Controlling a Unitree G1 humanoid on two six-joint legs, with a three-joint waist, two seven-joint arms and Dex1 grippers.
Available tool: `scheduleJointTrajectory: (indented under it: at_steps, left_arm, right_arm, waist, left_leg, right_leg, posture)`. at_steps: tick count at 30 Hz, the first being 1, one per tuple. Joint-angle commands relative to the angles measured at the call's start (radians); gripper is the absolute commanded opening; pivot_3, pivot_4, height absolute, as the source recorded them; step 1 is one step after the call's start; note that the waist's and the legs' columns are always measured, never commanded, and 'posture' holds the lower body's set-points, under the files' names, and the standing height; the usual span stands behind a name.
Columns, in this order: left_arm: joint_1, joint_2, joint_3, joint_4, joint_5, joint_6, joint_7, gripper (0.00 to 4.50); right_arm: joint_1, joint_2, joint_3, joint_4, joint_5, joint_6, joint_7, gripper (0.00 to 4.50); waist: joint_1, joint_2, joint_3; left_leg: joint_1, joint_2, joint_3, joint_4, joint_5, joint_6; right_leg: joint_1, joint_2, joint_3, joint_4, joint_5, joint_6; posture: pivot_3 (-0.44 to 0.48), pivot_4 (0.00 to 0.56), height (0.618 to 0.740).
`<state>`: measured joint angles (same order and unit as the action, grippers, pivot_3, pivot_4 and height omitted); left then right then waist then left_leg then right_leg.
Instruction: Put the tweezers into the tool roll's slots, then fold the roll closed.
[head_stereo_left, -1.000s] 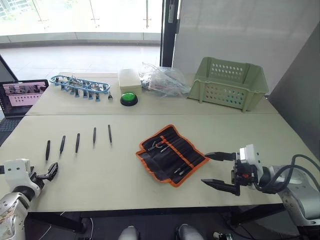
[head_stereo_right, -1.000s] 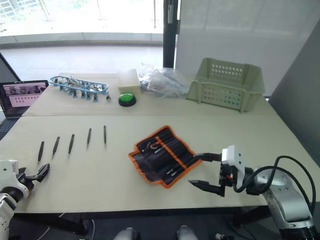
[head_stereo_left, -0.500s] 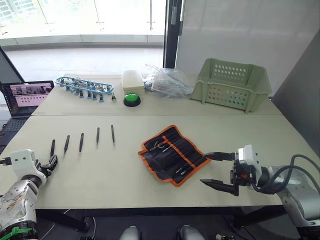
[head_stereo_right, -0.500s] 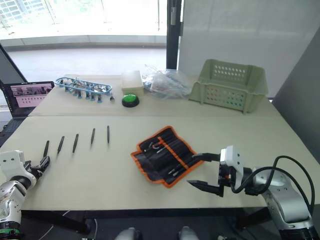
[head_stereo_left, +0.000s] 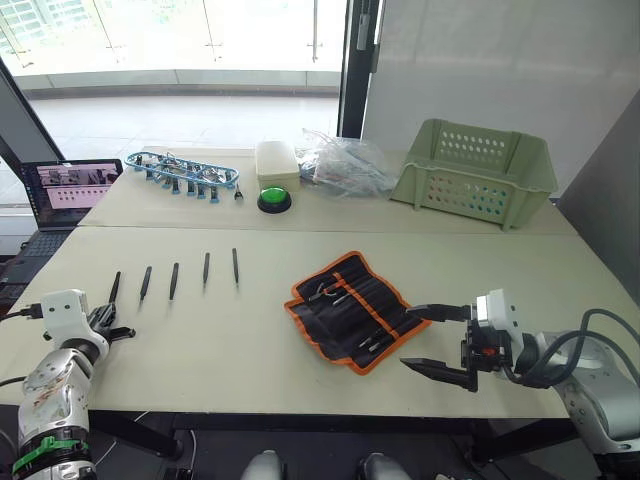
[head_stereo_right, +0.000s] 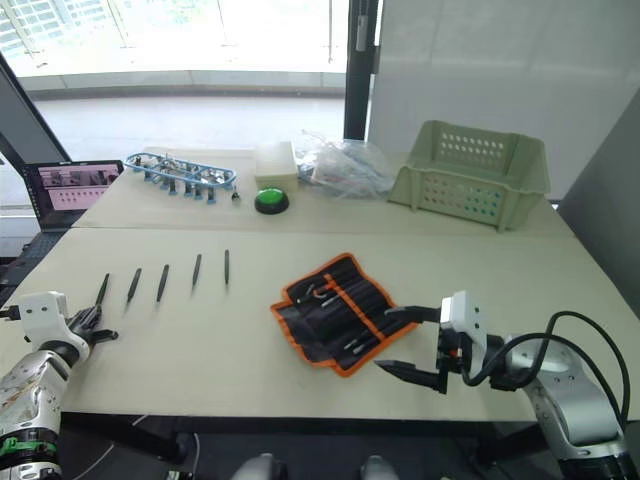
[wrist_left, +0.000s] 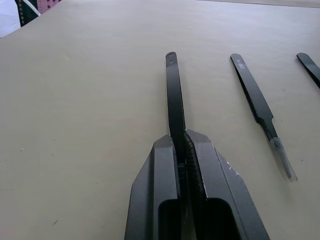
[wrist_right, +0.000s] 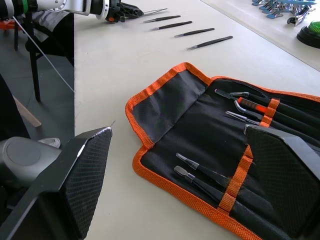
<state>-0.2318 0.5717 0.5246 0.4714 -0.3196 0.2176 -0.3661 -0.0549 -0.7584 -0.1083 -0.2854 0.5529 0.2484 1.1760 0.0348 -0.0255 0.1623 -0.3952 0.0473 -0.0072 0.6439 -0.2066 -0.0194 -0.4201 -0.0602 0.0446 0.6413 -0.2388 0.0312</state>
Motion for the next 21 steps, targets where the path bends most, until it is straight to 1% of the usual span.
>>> scheduleJointTrajectory:
  at_steps: [1,5,13,15,17,20,21]
  left_arm:
    - [0.024,-0.003,-0.018,0.011,0.006,-0.003,-0.011,0.06]
    - [0.055,0.02,0.012,-0.065,-0.009,-0.007,-0.007,0.06]
    - [0.159,0.084,0.087,-0.367,-0.072,0.076,-0.025,0.06]
    - [0.168,0.095,0.092,-0.445,-0.097,0.103,-0.041,0.0]
    - [0.169,0.1,0.075,-0.536,-0.135,0.152,-0.059,0.0]
    - [0.164,0.105,0.002,-0.695,-0.204,0.257,-0.103,0.0]
    - [0.159,0.103,-0.018,-0.726,-0.222,0.283,-0.111,0.0]
  right_arm:
    - [0.005,-0.01,-0.019,-0.02,0.0,-0.003,-0.007,4.5]
    - [0.009,-0.004,-0.017,-0.017,-0.004,-0.004,-0.018,4.5]
    - [0.034,0.011,-0.016,-0.015,-0.009,0.016,-0.082,4.5]
    - [0.036,0.019,-0.015,-0.011,-0.014,0.014,-0.097,3.99]
    - [0.032,0.029,-0.01,-0.006,-0.019,0.015,-0.109,3.38]
    - [0.014,0.051,0.0,0.016,-0.043,0.007,-0.144,2.36]
    - [0.011,0.057,0.004,0.023,-0.055,0.002,-0.154,1.87]
  waist:
    - [-0.001,0.0,0.0]
    - [-0.011,0.0,0.0]
    - [-0.03,-0.012,0.006]
    - [-0.032,-0.012,0.006]
    - [-0.03,-0.012,0.006]
    - [-0.029,-0.012,0.006]
    - [-0.029,-0.012,0.006]
  left_leg:
    - [0.0,0.0,0.0,0.0,0.0,0.0]
    - [-0.001,0.0,0.0,0.0,0.0,0.0]
    - [-0.004,0.002,0.0,0.0,0.0,0.0]
    - [-0.004,0.002,0.0,0.0,0.0,0.0]
    - [-0.004,0.002,0.0,0.0,0.0,0.0]
    - [-0.004,0.002,0.0,0.0,0.0,0.0]
    - [-0.004,0.002,0.0,0.0,0.0,0.0]
  right_leg:
    - [0.0,0.0,0.0,0.0,0.0,0.0]
    - [-0.001,0.0,0.0,0.0,0.0,0.0]
    - [-0.004,0.001,0.0,-0.001,0.0,0.0]
    - [-0.004,0.001,0.0,-0.001,0.0,0.0]
    - [-0.003,0.0,0.0,-0.001,0.0,0.0]
    - [-0.003,0.001,0.0,-0.002,0.0,0.0]
    - [-0.003,0.0,0.0,-0.002,0.0,0.0]
  posture:
    - [0.0,0.15,0.721]
    - [0.0,0.15,0.721]
    - [0.0,0.15,0.721]
    - [0.0,0.15,0.721]
    - [0.0,0.15,0.721]
    - [0.0,0.15,0.721]
    - [0.0,0.15,0.721]
